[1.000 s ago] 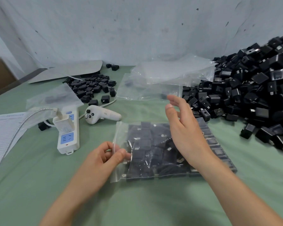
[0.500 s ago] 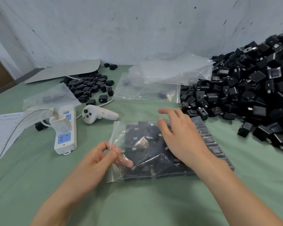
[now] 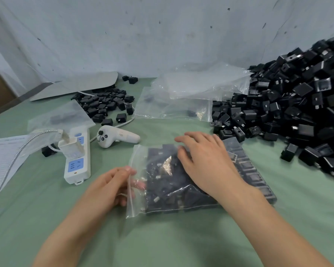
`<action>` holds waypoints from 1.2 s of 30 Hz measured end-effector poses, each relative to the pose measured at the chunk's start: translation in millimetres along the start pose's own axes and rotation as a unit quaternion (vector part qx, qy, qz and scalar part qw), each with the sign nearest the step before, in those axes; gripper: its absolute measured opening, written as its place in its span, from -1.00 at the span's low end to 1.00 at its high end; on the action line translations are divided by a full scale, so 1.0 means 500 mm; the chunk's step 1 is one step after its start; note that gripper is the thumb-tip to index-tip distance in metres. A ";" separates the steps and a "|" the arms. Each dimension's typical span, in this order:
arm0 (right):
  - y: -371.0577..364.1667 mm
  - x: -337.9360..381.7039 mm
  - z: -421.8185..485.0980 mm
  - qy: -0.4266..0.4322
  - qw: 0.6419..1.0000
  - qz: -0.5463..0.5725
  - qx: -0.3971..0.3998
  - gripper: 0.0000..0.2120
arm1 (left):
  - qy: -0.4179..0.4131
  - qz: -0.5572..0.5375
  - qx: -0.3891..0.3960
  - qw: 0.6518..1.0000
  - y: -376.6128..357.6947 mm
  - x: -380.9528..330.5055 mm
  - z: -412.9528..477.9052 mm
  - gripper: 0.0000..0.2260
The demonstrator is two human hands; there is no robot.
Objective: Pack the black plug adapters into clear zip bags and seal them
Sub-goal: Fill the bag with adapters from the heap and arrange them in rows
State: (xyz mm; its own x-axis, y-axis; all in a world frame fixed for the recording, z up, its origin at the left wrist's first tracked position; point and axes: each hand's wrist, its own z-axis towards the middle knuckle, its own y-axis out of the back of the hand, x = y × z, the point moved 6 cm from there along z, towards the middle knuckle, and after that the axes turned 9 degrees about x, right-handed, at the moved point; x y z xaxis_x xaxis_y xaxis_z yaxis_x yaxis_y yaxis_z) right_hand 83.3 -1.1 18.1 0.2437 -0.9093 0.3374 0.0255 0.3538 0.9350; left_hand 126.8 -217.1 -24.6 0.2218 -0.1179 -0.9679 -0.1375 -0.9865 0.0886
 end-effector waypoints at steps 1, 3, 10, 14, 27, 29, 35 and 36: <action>-0.009 0.005 0.002 0.005 1.000 -0.004 0.017 -0.60 | 0.006 -0.019 -0.017 1.000 0.001 0.001 0.007 -0.69; -0.026 0.012 0.005 0.012 0.998 -0.022 0.049 -0.57 | 0.007 -0.038 -0.041 0.998 -0.001 0.000 0.027 -0.69; -0.035 0.022 -0.001 0.024 0.995 -0.085 0.052 -0.54 | 0.039 0.061 -0.070 0.995 0.021 0.014 0.098 -0.64; -0.038 0.022 -0.005 0.026 0.994 -0.096 0.052 -0.53 | 0.025 0.129 -0.109 0.985 0.031 0.014 0.118 -0.75; -0.041 0.017 -0.005 0.035 0.993 -0.099 0.057 -0.52 | 0.029 0.104 -0.114 0.988 0.043 -0.011 0.187 -0.61; -0.042 0.017 -0.005 0.036 0.993 -0.098 0.056 -0.52 | 0.024 0.110 -0.120 0.986 0.042 -0.014 0.187 -0.66; -0.043 0.017 -0.006 0.036 0.993 -0.099 0.055 -0.53 | 0.017 0.107 -0.134 0.985 0.040 -0.012 0.191 -0.70; -0.043 0.017 -0.006 0.036 0.993 -0.100 0.054 -0.53 | 0.018 0.111 -0.134 0.985 0.040 -0.012 0.192 -0.68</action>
State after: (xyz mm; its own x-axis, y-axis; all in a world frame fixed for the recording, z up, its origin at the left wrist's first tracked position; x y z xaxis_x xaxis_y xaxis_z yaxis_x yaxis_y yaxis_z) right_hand 87.8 -15.9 0.7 0.3128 -0.9395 0.1393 -0.0237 0.1389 0.9900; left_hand 30.1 -225.4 -39.6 0.2491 -0.3323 -0.9097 0.0718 -0.9304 0.3595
